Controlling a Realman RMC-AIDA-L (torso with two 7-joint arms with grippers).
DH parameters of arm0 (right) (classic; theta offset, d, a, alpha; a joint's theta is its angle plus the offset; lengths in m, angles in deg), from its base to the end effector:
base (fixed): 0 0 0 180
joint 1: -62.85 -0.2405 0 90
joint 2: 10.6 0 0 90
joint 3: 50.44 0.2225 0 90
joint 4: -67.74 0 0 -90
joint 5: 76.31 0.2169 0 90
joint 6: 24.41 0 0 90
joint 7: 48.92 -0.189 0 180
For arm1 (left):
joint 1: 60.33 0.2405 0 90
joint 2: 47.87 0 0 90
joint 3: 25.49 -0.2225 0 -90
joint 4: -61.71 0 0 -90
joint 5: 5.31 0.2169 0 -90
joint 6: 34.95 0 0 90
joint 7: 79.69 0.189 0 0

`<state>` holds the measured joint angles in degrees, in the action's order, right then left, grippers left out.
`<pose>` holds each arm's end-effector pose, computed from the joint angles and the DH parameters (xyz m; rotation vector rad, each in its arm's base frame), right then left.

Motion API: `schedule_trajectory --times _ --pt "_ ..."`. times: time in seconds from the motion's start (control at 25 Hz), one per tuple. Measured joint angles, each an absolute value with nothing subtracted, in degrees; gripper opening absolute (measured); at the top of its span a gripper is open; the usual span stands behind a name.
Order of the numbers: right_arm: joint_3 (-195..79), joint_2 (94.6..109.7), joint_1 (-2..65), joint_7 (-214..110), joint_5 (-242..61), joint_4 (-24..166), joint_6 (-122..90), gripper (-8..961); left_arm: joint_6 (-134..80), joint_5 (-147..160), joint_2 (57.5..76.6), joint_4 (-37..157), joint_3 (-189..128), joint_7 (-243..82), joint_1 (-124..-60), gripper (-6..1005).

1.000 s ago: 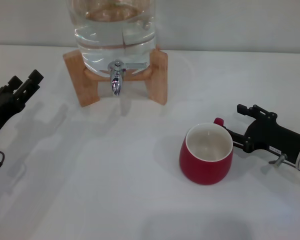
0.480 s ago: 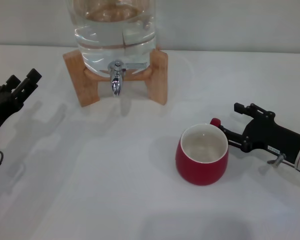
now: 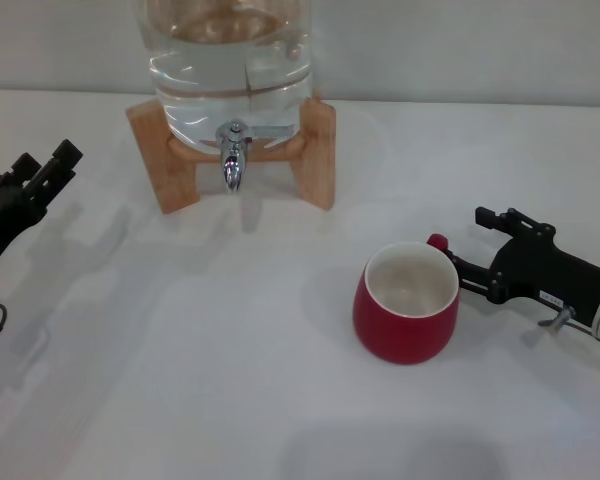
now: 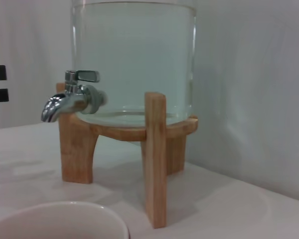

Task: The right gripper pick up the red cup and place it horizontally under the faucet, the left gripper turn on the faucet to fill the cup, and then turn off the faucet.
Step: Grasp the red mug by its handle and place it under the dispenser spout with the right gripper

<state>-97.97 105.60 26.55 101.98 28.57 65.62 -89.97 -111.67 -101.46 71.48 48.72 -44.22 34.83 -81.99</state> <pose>0.2587 0.3598 -0.0786 -2.3046 0.4300 0.6355 -0.3158 0.3386 0.0223 -1.6835 -1.0488 -1.1518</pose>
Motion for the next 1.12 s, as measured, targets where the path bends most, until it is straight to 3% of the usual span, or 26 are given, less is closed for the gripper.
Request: schedule_trajectory --times 1.12 --pt "-96.6 105.60 26.9 101.5 29.1 65.0 -90.6 699 -111.0 -101.5 71.49 48.7 -44.2 34.8 -82.0 856"
